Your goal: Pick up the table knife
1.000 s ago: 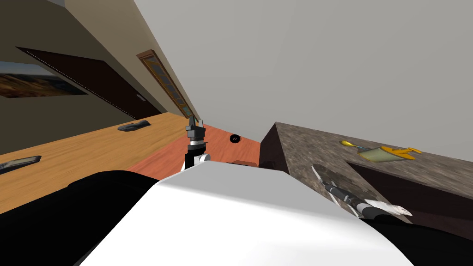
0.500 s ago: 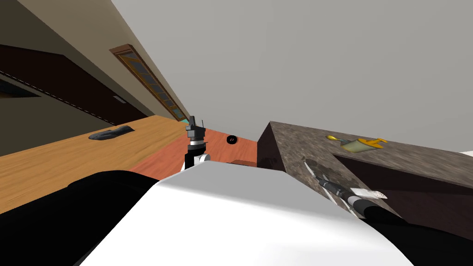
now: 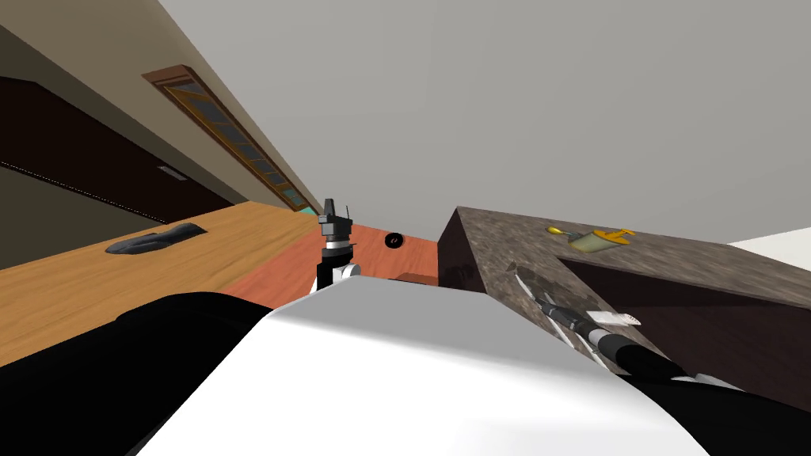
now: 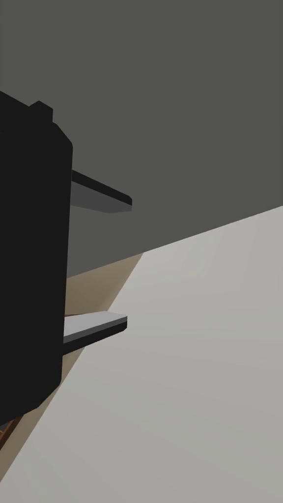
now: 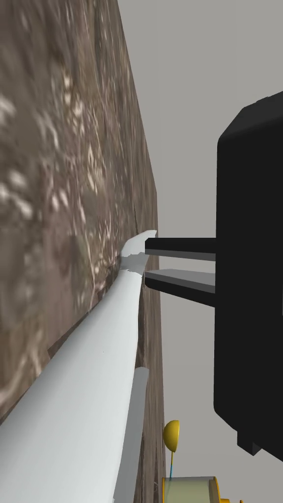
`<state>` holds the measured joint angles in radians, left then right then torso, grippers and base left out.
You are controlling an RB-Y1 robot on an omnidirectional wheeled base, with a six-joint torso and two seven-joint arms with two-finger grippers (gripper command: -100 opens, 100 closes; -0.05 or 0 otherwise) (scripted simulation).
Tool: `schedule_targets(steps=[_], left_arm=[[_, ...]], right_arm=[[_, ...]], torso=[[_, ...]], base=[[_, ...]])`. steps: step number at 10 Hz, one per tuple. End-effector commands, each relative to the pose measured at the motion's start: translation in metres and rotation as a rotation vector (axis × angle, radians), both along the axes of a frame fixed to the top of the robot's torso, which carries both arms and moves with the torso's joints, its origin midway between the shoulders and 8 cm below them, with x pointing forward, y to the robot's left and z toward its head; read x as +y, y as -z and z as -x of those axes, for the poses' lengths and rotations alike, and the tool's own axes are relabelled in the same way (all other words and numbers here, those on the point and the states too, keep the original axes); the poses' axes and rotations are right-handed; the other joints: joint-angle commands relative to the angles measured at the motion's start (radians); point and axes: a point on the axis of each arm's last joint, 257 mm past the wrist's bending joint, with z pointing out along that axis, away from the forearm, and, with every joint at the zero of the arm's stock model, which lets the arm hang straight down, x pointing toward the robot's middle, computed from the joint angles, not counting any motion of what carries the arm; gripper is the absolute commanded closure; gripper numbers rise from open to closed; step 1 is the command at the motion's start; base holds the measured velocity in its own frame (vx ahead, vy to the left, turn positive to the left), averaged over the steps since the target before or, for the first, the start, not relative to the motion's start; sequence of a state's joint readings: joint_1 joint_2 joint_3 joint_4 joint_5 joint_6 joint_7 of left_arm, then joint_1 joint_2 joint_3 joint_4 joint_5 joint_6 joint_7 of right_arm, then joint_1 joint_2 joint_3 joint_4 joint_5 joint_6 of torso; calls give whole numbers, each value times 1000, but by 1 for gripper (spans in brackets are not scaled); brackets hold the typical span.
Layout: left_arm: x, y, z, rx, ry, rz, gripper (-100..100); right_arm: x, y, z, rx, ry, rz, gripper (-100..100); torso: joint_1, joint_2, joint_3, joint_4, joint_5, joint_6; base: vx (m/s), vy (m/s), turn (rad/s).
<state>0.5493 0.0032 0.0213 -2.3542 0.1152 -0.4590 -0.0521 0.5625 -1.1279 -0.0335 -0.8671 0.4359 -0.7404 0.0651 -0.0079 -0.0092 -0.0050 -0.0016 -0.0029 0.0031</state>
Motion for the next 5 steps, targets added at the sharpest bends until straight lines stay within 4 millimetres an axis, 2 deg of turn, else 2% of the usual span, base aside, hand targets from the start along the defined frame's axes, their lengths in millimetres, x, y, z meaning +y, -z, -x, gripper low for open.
schedule_targets(steps=[1, 2, 3, 4, 5], left_arm=[[0, 0, 0, 0, 0, 0, 0], [0, 0, 0, 0, 0, 0, 0], [0, 0, 0, 0, 0, 0, 0], [0, 0, 0, 0, 0, 0, 0], [0, 0, 0, 0, 0, 0, 0]], right_arm=[[2, 2, -1, 11, -13, 6, 100], [8, -2, -11, -7, -28, -4, 100], [9, 1, -8, 12, -43, 7, 100], [14, -5, -19, -12, -52, -5, 100], [15, -1, -15, 10, -68, 9, 100]], torso=[[0, 0, 0, 0, 0, 0], [0, 1, 0, 0, 0, -1], [0, 0, 0, 0, 0, 1], [0, 1, 0, 0, 0, 1], [0, 0, 0, 0, 1, 2]], base=[[25, -3, 10], [42, -15, -178], [43, -4, -121], [62, -8, -252], [54, -4, -88]])
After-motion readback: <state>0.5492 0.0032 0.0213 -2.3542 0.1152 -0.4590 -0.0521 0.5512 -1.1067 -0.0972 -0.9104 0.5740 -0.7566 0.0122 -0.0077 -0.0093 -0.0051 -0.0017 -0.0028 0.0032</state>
